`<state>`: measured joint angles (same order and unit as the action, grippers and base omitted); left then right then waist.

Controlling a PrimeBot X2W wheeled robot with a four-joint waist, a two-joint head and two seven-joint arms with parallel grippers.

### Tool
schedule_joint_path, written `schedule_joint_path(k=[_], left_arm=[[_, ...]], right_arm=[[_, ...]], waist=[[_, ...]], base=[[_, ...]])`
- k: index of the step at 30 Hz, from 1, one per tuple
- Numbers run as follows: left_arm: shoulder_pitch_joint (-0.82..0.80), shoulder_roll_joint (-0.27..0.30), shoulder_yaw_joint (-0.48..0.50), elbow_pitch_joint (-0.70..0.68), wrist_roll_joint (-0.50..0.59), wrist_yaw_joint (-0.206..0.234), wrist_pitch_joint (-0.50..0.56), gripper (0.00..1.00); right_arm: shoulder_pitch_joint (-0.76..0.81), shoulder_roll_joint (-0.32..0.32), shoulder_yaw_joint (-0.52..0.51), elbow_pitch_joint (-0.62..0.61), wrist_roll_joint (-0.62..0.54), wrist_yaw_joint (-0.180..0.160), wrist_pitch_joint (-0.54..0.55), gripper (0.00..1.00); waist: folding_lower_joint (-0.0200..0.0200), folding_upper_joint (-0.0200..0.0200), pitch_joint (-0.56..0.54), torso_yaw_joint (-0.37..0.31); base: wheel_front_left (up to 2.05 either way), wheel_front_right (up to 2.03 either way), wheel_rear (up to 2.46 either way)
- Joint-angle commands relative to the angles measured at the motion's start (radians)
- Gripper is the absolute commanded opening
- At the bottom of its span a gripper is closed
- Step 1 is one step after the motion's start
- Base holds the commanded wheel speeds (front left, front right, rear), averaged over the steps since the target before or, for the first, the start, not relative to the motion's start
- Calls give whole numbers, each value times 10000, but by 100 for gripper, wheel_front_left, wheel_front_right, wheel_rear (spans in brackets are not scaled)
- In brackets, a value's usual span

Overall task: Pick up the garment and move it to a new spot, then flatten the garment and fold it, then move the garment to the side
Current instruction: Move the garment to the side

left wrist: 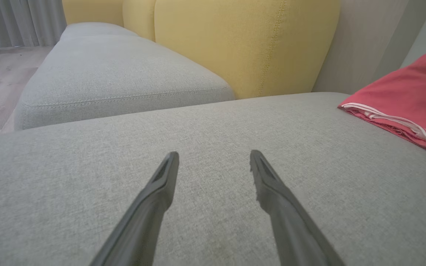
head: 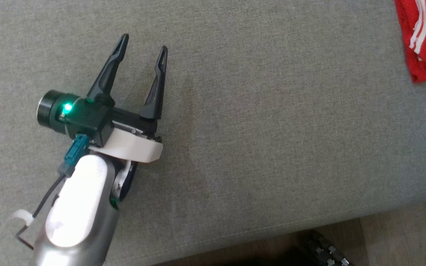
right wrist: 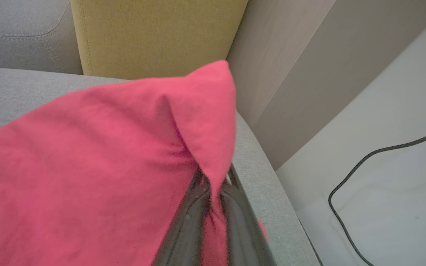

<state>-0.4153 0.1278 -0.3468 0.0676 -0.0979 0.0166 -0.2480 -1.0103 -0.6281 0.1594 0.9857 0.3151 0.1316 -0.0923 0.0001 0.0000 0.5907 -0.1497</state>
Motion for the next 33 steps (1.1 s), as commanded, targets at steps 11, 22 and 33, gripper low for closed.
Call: schedule_joint_path(k=[11,22,33], left_arm=[[-122,259,241,-163,-102,56,-51,100],[980,395,638,58,-563,355,-106,100],[2136,394,1121,230,-1112,705,-126,100]], right_arm=[[274,616,-300,434,-67,-9,-1065,100],[2770,2244,-754,-2174,38,-9,-1667,100],[6612,4306,-1357,-7513,-1266,-9,-467,100]], waist=[[-1,0,-469,-180],[-1,0,-2149,-231],[-1,0,-3652,754]], base=[[0,0,0],[0,0,0],[0,0,0]])
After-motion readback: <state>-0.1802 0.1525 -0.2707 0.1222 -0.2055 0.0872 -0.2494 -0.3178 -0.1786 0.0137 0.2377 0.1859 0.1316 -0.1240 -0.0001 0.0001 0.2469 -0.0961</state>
